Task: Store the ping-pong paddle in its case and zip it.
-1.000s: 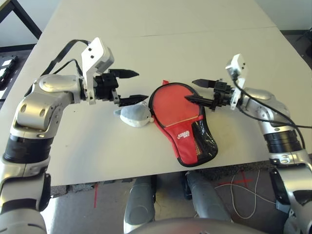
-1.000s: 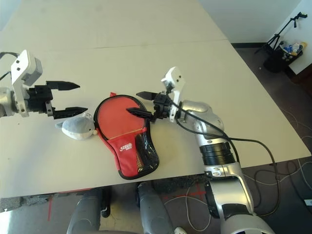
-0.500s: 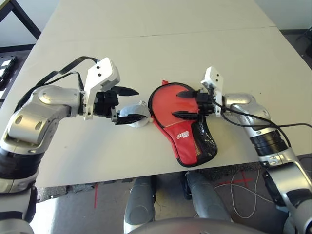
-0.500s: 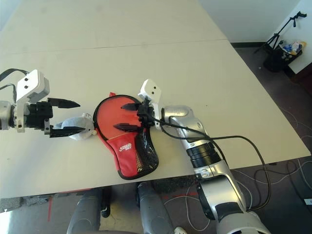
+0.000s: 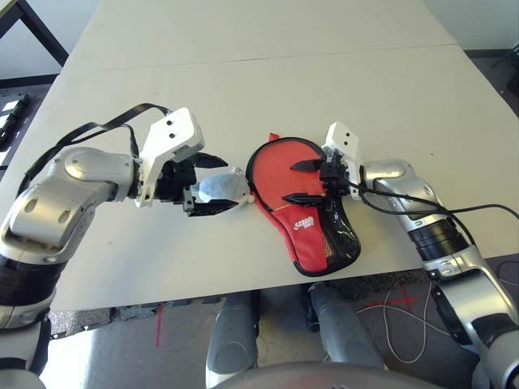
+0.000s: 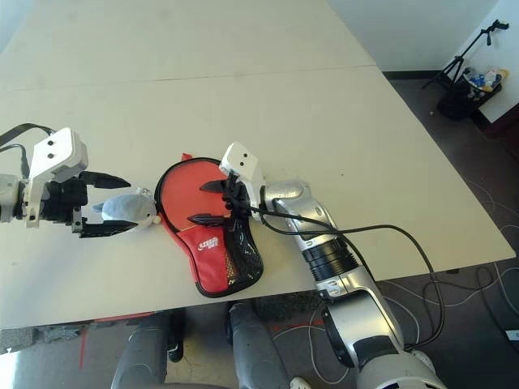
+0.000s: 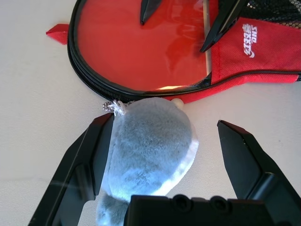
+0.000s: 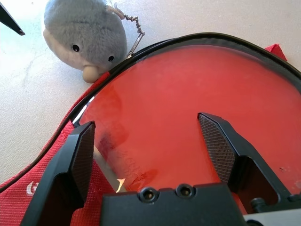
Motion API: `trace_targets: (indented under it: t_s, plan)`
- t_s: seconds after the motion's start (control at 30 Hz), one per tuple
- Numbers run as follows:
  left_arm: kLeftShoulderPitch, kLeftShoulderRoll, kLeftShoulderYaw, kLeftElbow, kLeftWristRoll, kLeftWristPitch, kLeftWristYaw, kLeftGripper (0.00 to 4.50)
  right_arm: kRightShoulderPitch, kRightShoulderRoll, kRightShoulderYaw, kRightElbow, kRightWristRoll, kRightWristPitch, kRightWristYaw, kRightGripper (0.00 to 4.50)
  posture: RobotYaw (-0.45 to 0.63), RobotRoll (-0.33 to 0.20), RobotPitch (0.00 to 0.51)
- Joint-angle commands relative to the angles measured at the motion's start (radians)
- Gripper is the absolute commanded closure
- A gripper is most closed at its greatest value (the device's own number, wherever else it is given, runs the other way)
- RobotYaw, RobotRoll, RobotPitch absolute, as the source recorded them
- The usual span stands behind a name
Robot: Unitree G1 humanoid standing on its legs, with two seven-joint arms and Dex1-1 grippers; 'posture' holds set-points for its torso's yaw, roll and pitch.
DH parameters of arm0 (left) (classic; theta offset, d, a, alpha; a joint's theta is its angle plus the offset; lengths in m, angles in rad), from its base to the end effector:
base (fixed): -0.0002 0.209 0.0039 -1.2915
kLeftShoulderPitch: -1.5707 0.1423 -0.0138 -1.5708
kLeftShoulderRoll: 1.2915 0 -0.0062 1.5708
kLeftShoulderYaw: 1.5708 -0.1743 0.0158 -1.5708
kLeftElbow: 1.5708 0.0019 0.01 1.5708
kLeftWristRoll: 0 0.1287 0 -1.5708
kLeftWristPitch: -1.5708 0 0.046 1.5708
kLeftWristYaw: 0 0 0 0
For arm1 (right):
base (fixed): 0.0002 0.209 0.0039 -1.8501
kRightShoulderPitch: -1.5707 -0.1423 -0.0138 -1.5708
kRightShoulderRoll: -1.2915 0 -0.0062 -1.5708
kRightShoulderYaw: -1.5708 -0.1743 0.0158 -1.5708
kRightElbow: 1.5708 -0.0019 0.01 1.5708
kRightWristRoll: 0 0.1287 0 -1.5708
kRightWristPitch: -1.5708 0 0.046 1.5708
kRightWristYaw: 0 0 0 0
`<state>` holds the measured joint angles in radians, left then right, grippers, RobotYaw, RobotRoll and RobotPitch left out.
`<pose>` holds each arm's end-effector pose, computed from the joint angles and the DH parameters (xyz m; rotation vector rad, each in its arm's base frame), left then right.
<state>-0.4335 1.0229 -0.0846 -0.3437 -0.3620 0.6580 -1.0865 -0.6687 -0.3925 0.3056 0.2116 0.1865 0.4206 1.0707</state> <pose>0.2272 0.2374 0.2263 0.6619 0.3689 -1.0692 0.2943 -0.1429 0.1496 -0.3307 0.2481 1.3055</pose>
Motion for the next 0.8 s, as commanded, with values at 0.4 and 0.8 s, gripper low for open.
trace_targets:
  t_s: [0.4,0.8]
  plan:
    - [-0.018,-0.033,-0.095,0.12,0.165,-0.113,-0.001,0.0,0.025,0.0,0.026,0.016,-0.028,0.022,-0.004,0.02,0.0,0.0,0.228]
    - [-0.029,-0.052,-0.101,0.128,0.163,-0.079,-0.046,2.2,0.022,-0.003,0.03,0.012,-0.035,0.033,-0.011,0.0,0.0,0.0,0.232]
